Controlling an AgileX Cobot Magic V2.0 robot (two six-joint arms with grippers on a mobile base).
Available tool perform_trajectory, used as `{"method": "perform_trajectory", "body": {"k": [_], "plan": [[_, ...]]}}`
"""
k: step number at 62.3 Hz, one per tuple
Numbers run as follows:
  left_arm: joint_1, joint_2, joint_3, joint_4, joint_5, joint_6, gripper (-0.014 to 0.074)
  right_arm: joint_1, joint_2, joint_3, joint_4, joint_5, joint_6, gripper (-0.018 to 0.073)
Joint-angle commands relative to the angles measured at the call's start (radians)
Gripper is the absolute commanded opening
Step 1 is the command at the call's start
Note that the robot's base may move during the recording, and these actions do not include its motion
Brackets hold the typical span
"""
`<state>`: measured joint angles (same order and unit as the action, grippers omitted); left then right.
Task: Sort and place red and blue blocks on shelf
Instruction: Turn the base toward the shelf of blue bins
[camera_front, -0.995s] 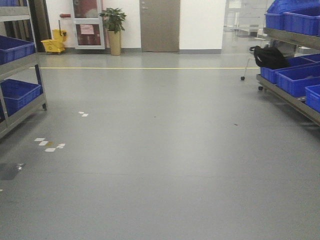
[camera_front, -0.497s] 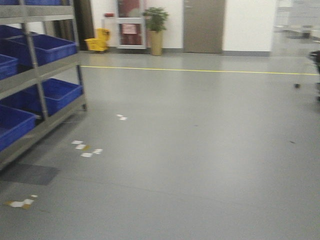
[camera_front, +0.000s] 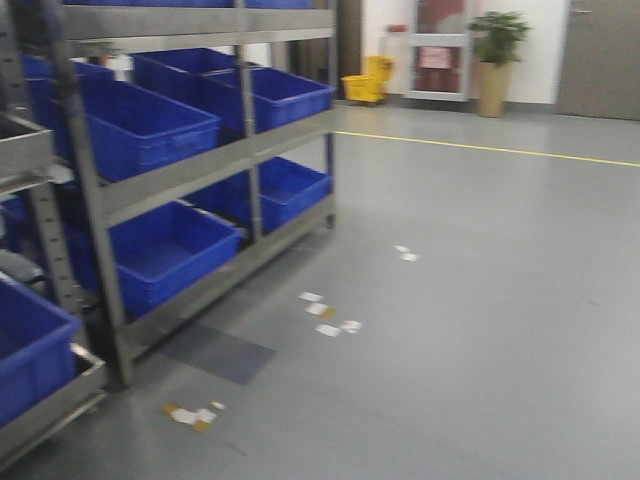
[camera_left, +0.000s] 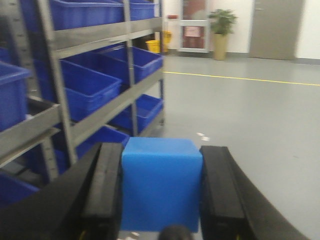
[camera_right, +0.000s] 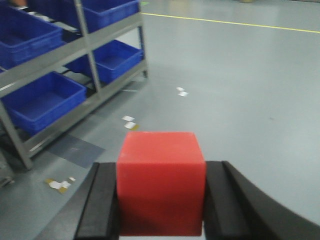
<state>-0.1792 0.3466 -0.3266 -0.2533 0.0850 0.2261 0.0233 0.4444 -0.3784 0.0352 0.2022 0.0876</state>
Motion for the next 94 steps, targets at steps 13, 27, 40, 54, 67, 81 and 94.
{"method": "perform_trajectory", "body": {"k": [13, 27, 40, 54, 67, 81, 94], "plan": [[-0.001, 0.006, -0.033, -0.003, -0.085, 0.003, 0.0123, -0.005, 0.002, -0.028, -0.008, -0.087, -0.009, 0.0052], [-0.001, 0.006, -0.033, -0.003, -0.085, 0.003, 0.0123, -0.005, 0.002, -0.028, -0.008, -0.087, -0.009, 0.0052], [-0.001, 0.006, -0.033, -0.003, -0.085, 0.003, 0.0123, -0.005, 0.002, -0.028, -0.008, -0.087, -0.009, 0.0052], [-0.001, 0.006, -0.033, -0.003, -0.085, 0.003, 0.0123, -0.005, 0.002, -0.028, -0.008, -0.087, -0.009, 0.0052], [-0.001, 0.006, -0.033, -0.003, -0.085, 0.003, 0.0123, -0.005, 0.002, -0.028, -0.008, -0.087, -0.009, 0.0052], [-0.001, 0.006, -0.033, -0.003, -0.085, 0.003, 0.0123, -0.005, 0.002, -0.028, -0.008, -0.087, -0.009, 0.0052], [-0.001, 0.006, -0.033, -0.003, -0.085, 0.003, 0.0123, -0.005, 0.002, -0.028, -0.008, -0.087, -0.009, 0.0052]]}}
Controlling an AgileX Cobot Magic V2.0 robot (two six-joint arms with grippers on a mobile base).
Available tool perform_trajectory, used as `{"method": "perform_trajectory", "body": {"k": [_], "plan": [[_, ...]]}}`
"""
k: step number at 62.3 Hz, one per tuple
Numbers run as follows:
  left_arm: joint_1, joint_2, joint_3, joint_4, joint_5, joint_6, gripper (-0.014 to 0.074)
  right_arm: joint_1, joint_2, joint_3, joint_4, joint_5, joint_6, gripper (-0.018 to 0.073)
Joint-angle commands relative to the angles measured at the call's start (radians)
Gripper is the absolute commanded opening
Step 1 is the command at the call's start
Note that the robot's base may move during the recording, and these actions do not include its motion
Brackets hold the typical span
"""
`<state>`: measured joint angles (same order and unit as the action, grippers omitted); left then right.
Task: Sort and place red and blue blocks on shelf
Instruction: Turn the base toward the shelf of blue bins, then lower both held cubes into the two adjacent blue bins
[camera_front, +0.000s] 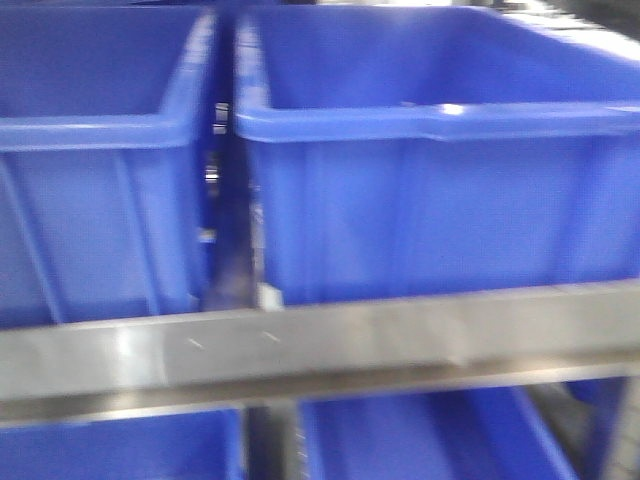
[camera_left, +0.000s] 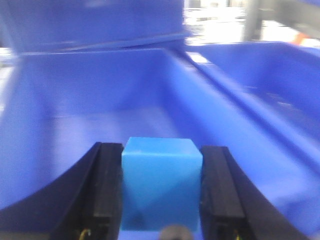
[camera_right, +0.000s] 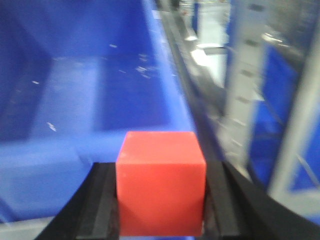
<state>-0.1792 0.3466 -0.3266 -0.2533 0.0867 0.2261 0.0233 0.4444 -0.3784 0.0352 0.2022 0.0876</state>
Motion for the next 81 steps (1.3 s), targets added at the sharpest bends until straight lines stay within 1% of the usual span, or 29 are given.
{"method": "perform_trajectory", "body": {"k": [1, 81], "plan": [[-0.001, 0.006, -0.033, -0.003, -0.087, 0.003, 0.0123, -0.005, 0.002, -0.028, -0.008, -0.087, -0.009, 0.0052], [-0.001, 0.006, -0.033, -0.003, -0.087, 0.003, 0.0123, -0.005, 0.002, -0.028, -0.008, -0.087, -0.009, 0.0052]]}}
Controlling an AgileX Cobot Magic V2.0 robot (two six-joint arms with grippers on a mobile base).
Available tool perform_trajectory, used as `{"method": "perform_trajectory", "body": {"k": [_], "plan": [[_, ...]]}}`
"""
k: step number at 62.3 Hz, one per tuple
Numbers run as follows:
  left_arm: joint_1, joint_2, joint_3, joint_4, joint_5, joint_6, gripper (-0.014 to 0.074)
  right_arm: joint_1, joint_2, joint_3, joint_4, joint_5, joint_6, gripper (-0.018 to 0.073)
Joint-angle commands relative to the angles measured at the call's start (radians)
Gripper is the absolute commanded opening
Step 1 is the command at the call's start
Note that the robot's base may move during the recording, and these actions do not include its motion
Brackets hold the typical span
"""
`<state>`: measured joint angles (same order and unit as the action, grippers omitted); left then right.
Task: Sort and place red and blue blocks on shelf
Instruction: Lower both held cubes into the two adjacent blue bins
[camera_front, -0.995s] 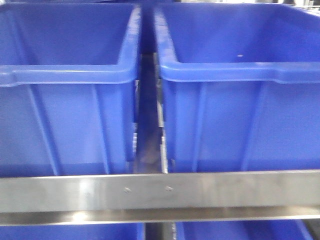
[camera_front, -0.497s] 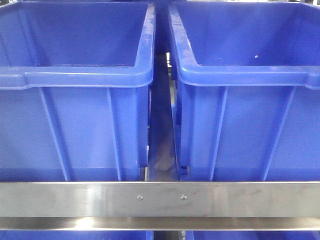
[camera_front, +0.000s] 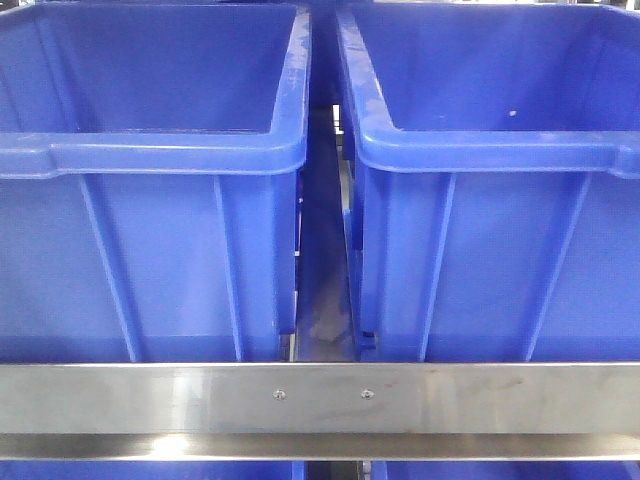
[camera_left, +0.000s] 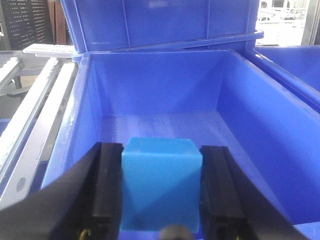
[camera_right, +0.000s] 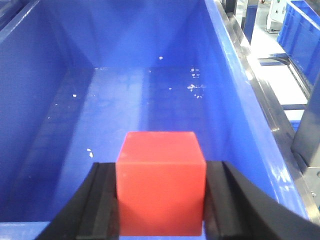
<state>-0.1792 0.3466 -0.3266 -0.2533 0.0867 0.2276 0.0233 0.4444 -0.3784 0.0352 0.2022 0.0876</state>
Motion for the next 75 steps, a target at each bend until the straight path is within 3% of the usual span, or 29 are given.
{"method": "perform_trajectory", "body": {"k": [1, 38, 46, 51, 64, 75], "plan": [[-0.001, 0.006, -0.033, -0.003, -0.087, 0.001, 0.0123, -0.005, 0.002, -0.028, -0.008, -0.087, -0.009, 0.0052], [-0.001, 0.006, -0.033, -0.007, -0.094, 0.001, 0.0123, -0.005, 0.003, -0.032, -0.017, -0.045, -0.013, 0.0052], [-0.001, 0.008, -0.038, -0.075, -0.098, 0.001, 0.0123, 0.014, 0.004, -0.077, -0.028, 0.033, -0.039, 0.0052], [-0.001, 0.026, -0.063, -0.075, -0.054, 0.001, 0.0123, 0.038, 0.017, -0.120, -0.029, 0.053, -0.073, 0.0052], [-0.001, 0.148, -0.158, -0.075, -0.038, 0.001, 0.0123, 0.127, 0.151, -0.204, -0.030, 0.010, -0.165, 0.0052], [-0.001, 0.303, -0.246, -0.075, -0.038, 0.001, 0.0123, 0.188, 0.311, -0.217, -0.030, -0.190, -0.165, 0.0052]]}}
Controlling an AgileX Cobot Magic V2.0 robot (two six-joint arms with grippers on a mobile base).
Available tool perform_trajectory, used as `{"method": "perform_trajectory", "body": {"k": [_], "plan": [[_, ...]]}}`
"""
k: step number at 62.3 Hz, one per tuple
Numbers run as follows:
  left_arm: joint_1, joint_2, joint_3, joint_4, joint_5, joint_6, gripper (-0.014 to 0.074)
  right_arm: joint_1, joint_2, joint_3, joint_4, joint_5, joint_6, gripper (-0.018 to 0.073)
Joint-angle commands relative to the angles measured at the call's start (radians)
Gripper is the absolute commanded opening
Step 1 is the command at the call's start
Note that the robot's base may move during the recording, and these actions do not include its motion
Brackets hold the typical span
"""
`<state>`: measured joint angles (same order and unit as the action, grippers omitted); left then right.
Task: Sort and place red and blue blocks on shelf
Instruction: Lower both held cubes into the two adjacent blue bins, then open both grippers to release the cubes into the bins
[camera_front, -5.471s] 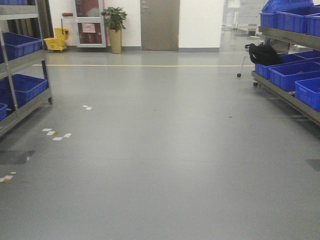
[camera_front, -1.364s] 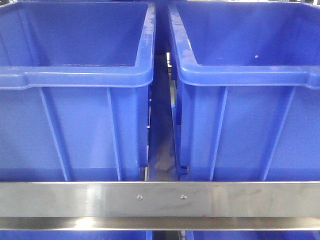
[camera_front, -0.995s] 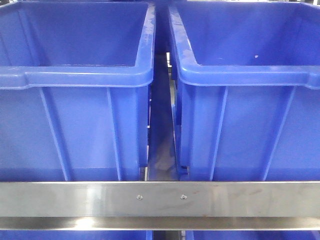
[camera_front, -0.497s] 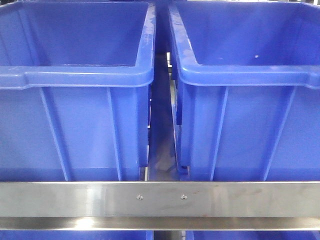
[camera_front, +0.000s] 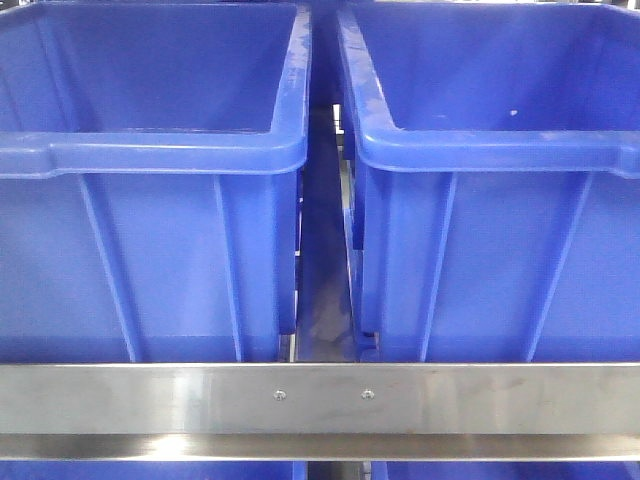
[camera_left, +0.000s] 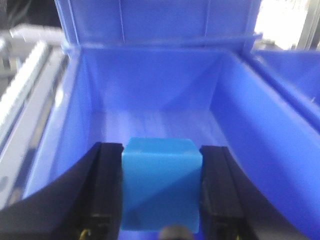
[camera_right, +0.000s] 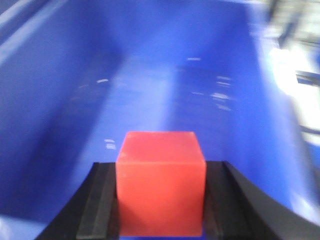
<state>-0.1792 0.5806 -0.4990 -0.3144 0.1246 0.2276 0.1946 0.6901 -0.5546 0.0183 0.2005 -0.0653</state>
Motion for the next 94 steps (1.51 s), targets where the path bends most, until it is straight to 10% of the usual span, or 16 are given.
{"method": "perform_trajectory", "body": {"k": [1, 41, 59, 84, 94], "plan": [[-0.001, 0.087, -0.080, -0.014, -0.076, 0.001, 0.0123, 0.018, 0.076, -0.041, -0.013, -0.216, -0.012, 0.0052], [-0.225, 0.549, -0.274, 0.030, -0.215, 0.042, 0.0148, 0.018, 0.265, -0.041, -0.013, -0.440, -0.012, 0.0104], [-0.225, 0.556, -0.274, -0.023, -0.198, 0.042, 0.0714, 0.018, 0.265, -0.041, -0.012, -0.425, -0.012, 0.0559], [-0.225, 0.525, -0.274, -0.032, -0.196, 0.042, 0.0618, 0.018, 0.263, -0.045, -0.012, -0.410, -0.012, 0.0603], [-0.225, 0.447, -0.274, -0.032, -0.192, 0.042, 0.0447, 0.018, 0.216, -0.053, -0.012, -0.402, -0.012, 0.0593]]}}
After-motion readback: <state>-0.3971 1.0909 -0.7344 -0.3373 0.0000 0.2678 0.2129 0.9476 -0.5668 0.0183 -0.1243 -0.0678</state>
